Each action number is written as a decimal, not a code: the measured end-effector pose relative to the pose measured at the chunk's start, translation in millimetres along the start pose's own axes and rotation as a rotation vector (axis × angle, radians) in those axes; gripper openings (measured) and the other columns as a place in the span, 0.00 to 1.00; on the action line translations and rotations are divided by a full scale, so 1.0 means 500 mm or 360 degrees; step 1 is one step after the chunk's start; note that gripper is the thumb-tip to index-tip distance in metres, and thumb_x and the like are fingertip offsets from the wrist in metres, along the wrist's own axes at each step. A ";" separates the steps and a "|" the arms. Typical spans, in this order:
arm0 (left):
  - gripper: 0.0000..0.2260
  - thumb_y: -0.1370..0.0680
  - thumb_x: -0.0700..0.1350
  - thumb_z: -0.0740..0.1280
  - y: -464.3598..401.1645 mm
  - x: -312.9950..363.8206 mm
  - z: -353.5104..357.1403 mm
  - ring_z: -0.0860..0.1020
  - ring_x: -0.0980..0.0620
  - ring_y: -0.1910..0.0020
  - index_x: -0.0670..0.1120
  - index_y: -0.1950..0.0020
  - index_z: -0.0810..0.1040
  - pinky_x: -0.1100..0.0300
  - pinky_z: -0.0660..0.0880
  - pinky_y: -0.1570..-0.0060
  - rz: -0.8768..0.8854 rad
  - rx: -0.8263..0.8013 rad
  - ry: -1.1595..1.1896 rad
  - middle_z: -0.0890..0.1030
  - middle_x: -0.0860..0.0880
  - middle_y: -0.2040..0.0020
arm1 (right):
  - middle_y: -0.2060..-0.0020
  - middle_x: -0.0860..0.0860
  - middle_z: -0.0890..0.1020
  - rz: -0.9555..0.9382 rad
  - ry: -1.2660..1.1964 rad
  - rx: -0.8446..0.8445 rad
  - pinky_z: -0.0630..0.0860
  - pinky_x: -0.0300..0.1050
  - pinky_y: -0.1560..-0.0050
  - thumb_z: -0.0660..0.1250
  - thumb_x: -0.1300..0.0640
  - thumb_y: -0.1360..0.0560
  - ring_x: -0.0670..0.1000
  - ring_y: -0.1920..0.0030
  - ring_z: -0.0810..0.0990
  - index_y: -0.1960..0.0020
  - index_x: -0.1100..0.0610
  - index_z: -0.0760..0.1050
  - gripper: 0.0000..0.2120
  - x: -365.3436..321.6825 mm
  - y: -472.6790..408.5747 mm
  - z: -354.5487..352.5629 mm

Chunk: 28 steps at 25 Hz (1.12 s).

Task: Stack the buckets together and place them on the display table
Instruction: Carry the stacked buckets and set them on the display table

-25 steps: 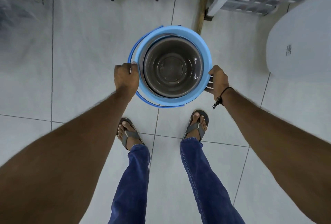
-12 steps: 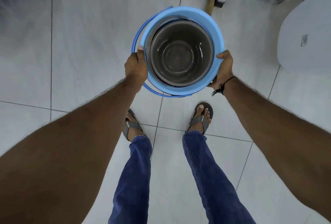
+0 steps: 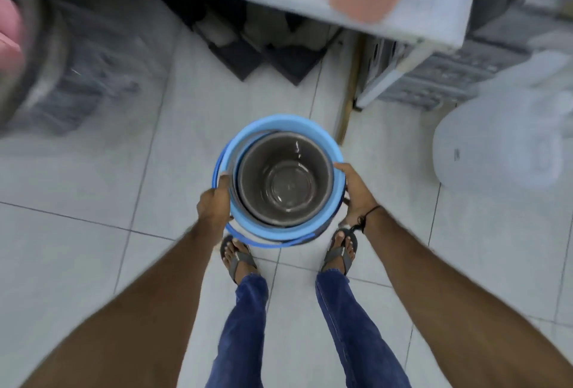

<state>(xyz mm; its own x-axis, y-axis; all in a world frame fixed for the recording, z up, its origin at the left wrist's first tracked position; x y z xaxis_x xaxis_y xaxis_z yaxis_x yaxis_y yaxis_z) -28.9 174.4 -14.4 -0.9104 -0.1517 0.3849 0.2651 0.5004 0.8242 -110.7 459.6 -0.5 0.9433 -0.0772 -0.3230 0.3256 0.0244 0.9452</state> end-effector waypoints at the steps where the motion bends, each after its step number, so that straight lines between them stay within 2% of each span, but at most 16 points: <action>1: 0.31 0.28 0.68 0.63 0.045 0.020 -0.052 0.82 0.40 0.51 0.41 0.43 0.80 0.42 0.81 0.49 0.0008 0.0022 0.0010 0.82 0.40 0.46 | 0.71 0.49 0.87 -0.0005 -0.0016 -0.0027 0.82 0.41 0.70 0.66 0.40 0.27 0.49 0.70 0.86 0.66 0.48 0.87 0.18 -0.017 0.060 0.035; 3: 0.32 0.29 0.70 0.61 0.138 0.080 -0.167 0.82 0.41 0.54 0.42 0.46 0.79 0.41 0.81 0.49 0.0071 0.0096 0.0035 0.81 0.42 0.49 | 0.75 0.47 0.85 -0.0050 -0.0052 -0.0099 0.81 0.44 0.75 0.67 0.37 0.26 0.47 0.75 0.85 0.71 0.46 0.87 0.21 -0.064 0.195 0.118; 5: 0.34 0.27 0.70 0.58 0.226 0.161 -0.302 0.81 0.39 0.53 0.40 0.44 0.79 0.41 0.80 0.48 0.0154 0.0204 0.0015 0.80 0.41 0.50 | 0.76 0.47 0.85 -0.0102 -0.0020 -0.0143 0.82 0.46 0.73 0.68 0.35 0.27 0.48 0.75 0.85 0.71 0.46 0.87 0.22 -0.119 0.337 0.212; 7: 0.36 0.26 0.70 0.56 0.303 0.251 -0.420 0.80 0.36 0.50 0.39 0.43 0.78 0.42 0.79 0.46 0.0273 0.0290 0.0021 0.80 0.39 0.48 | 0.73 0.49 0.86 -0.0242 -0.0029 -0.0220 0.84 0.46 0.69 0.68 0.34 0.28 0.50 0.73 0.86 0.67 0.49 0.88 0.22 -0.175 0.456 0.301; 10: 0.35 0.24 0.67 0.55 0.404 0.405 -0.574 0.78 0.35 0.44 0.37 0.37 0.76 0.43 0.75 0.39 0.0528 0.0367 0.0112 0.80 0.36 0.41 | 0.69 0.50 0.88 -0.0512 -0.0095 -0.0367 0.83 0.45 0.72 0.69 0.36 0.27 0.50 0.70 0.87 0.63 0.50 0.88 0.20 -0.277 0.615 0.429; 11: 0.35 0.23 0.66 0.55 0.433 0.453 -0.619 0.77 0.35 0.40 0.37 0.34 0.75 0.44 0.73 0.36 0.0621 0.0420 0.0128 0.78 0.35 0.38 | 0.65 0.51 0.89 -0.0608 -0.0098 -0.0412 0.84 0.46 0.70 0.69 0.37 0.26 0.51 0.66 0.88 0.61 0.51 0.89 0.19 -0.310 0.659 0.464; 12: 0.35 0.22 0.66 0.54 0.467 0.499 -0.666 0.76 0.35 0.39 0.37 0.33 0.74 0.46 0.72 0.35 0.0693 0.0489 0.0118 0.78 0.35 0.36 | 0.58 0.54 0.90 -0.0717 -0.0092 -0.0433 0.86 0.49 0.62 0.69 0.37 0.26 0.54 0.58 0.89 0.55 0.52 0.89 0.19 -0.344 0.707 0.499; 13: 0.35 0.22 0.66 0.52 0.501 0.545 -0.712 0.76 0.36 0.39 0.37 0.33 0.74 0.48 0.72 0.38 0.0752 0.0580 0.0088 0.78 0.35 0.37 | 0.50 0.57 0.88 -0.0828 -0.0089 -0.0440 0.85 0.55 0.49 0.69 0.38 0.26 0.58 0.48 0.87 0.48 0.55 0.87 0.22 -0.381 0.756 0.533; 14: 0.35 0.22 0.66 0.51 0.529 0.585 -0.749 0.77 0.36 0.41 0.38 0.35 0.75 0.49 0.72 0.41 0.0786 0.0674 0.0049 0.79 0.36 0.38 | 0.43 0.61 0.85 -0.0916 -0.0094 -0.0438 0.80 0.59 0.38 0.69 0.38 0.26 0.62 0.41 0.83 0.42 0.57 0.85 0.24 -0.415 0.791 0.559; 15: 0.36 0.22 0.67 0.50 0.559 0.626 -0.788 0.77 0.37 0.41 0.38 0.35 0.76 0.49 0.72 0.43 0.0808 0.0773 0.0045 0.79 0.37 0.39 | 0.39 0.62 0.83 -0.0999 -0.0114 -0.0447 0.76 0.60 0.33 0.69 0.39 0.25 0.63 0.37 0.81 0.39 0.59 0.83 0.26 -0.452 0.831 0.588; 17: 0.36 0.23 0.67 0.52 0.605 0.699 -0.840 0.76 0.36 0.39 0.37 0.34 0.74 0.47 0.71 0.40 0.0822 0.0843 0.0149 0.78 0.36 0.37 | 0.38 0.63 0.82 -0.1129 -0.0167 -0.0493 0.73 0.61 0.30 0.69 0.41 0.25 0.64 0.35 0.79 0.36 0.61 0.81 0.27 -0.523 0.889 0.634; 20: 0.35 0.23 0.66 0.53 0.643 0.801 -0.890 0.76 0.36 0.38 0.36 0.34 0.73 0.45 0.71 0.38 0.0835 0.0860 0.0376 0.77 0.35 0.36 | 0.39 0.63 0.83 -0.1253 -0.0188 -0.0478 0.75 0.62 0.32 0.74 0.40 0.31 0.65 0.36 0.79 0.38 0.62 0.81 0.31 -0.623 0.958 0.687; 23: 0.36 0.23 0.66 0.53 0.652 0.898 -0.911 0.76 0.36 0.39 0.37 0.33 0.73 0.45 0.72 0.39 0.0887 0.0868 0.0403 0.77 0.36 0.36 | 0.45 0.60 0.86 -0.1350 -0.0183 -0.0340 0.80 0.59 0.37 0.78 0.39 0.43 0.62 0.40 0.83 0.42 0.60 0.84 0.36 -0.720 0.991 0.708; 25: 0.36 0.23 0.67 0.53 0.648 0.966 -0.919 0.77 0.36 0.40 0.37 0.34 0.73 0.45 0.73 0.40 0.0920 0.0858 0.0443 0.78 0.36 0.36 | 0.48 0.58 0.87 -0.1400 -0.0184 -0.0249 0.82 0.56 0.41 0.80 0.38 0.48 0.60 0.44 0.85 0.45 0.60 0.85 0.37 -0.795 0.996 0.723; 26: 0.36 0.24 0.67 0.53 0.644 1.001 -0.921 0.77 0.36 0.40 0.37 0.34 0.73 0.45 0.73 0.40 0.0933 0.0852 0.0460 0.78 0.36 0.36 | 0.50 0.57 0.88 -0.1419 -0.0177 -0.0234 0.84 0.53 0.45 0.80 0.38 0.48 0.58 0.46 0.86 0.46 0.60 0.85 0.37 -0.834 0.997 0.735; 28: 0.36 0.24 0.67 0.53 0.629 1.067 -0.918 0.78 0.36 0.41 0.38 0.34 0.73 0.44 0.75 0.40 0.0970 0.0829 0.0484 0.78 0.37 0.37 | 0.56 0.53 0.87 -0.1456 -0.0150 -0.0180 0.83 0.41 0.61 0.79 0.36 0.45 0.53 0.56 0.86 0.48 0.58 0.84 0.34 -0.907 0.988 0.753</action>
<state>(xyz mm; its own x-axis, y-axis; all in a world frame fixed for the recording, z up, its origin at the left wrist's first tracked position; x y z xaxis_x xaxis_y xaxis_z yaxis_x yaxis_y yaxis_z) -285.6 -140.5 640.9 -0.5117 0.0864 0.8548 0.4331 0.8852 0.1698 -402.3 131.3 631.1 0.3085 -0.1952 -0.9310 0.9499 0.0104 0.3125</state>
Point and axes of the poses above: each hand's wrist, its own y-axis away from the middle knuckle, its own z-axis out of the palm, x = y × z, the point moved 5 cm from there along -y, towards the middle knuckle
